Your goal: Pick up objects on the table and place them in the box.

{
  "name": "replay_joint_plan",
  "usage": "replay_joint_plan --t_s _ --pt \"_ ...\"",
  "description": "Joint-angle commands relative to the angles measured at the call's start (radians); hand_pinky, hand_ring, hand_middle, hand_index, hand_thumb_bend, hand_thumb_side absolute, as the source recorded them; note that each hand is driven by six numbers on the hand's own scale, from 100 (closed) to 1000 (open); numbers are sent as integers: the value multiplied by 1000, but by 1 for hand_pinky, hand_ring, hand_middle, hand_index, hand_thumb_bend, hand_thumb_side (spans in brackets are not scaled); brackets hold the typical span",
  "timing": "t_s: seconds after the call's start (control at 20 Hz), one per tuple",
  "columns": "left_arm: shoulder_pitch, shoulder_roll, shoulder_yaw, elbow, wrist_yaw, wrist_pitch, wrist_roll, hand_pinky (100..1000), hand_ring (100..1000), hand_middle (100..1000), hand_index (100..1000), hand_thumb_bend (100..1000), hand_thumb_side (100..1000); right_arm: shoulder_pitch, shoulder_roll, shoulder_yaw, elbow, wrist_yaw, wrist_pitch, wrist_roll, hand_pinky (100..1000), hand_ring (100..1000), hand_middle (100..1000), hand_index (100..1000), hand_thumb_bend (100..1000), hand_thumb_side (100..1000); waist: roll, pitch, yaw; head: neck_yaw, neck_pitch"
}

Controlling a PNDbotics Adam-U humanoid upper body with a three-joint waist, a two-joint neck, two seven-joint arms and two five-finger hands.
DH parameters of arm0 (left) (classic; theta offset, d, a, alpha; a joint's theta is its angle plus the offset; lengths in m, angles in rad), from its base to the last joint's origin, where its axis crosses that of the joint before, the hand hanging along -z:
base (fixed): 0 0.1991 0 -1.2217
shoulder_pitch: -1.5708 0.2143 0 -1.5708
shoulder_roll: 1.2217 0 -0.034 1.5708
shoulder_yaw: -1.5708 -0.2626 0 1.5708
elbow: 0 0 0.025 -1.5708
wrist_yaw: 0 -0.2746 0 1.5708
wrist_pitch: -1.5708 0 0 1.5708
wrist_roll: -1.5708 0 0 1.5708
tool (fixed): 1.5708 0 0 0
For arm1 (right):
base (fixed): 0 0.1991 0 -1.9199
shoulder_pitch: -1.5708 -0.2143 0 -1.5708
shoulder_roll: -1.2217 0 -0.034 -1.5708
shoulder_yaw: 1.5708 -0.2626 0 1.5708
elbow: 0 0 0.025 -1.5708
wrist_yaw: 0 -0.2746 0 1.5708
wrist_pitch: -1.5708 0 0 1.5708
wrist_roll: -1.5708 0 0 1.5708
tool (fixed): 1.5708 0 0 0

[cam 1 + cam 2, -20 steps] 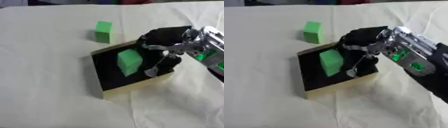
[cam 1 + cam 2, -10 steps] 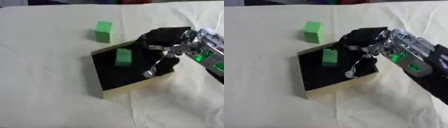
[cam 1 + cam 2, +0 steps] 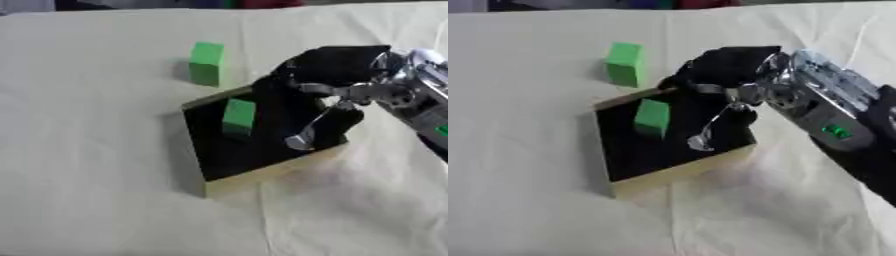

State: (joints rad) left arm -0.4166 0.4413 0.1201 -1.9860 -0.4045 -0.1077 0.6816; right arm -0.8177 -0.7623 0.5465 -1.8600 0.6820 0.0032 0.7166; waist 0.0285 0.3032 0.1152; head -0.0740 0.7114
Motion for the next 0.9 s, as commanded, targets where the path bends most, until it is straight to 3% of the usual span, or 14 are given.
replay_joint_plan --t_s 0.05,0.4,0.8,0.85,0.9 --pt "-11 22 0 -14 4 2 -3 791 699 716 902 309 826 -8 -22 -52 -55 -22 22 -30 836 820 680 974 250 620 2 -17 -3 3 3" --pt "-34 71 -39 -14 11 28 -61 793 696 719 906 297 837 -2 11 -201 -139 -106 83 -125 860 807 674 967 100 724 10 -13 -18 18 1" --pt "-120 226 -123 -14 -74 128 -168 803 706 731 916 305 817 26 70 -381 -140 -217 39 -235 870 807 680 964 100 828 21 -4 -41 29 -13" --pt "-133 246 -139 -14 -87 142 -183 811 715 733 921 329 746 33 71 -404 -140 -231 29 -250 873 817 693 968 100 905 24 -3 -45 34 -14" --pt "-147 268 -159 -10 -102 157 -198 813 717 741 923 296 800 40 72 -428 -140 -246 18 -264 874 818 692 968 100 840 25 -2 -49 40 -15"
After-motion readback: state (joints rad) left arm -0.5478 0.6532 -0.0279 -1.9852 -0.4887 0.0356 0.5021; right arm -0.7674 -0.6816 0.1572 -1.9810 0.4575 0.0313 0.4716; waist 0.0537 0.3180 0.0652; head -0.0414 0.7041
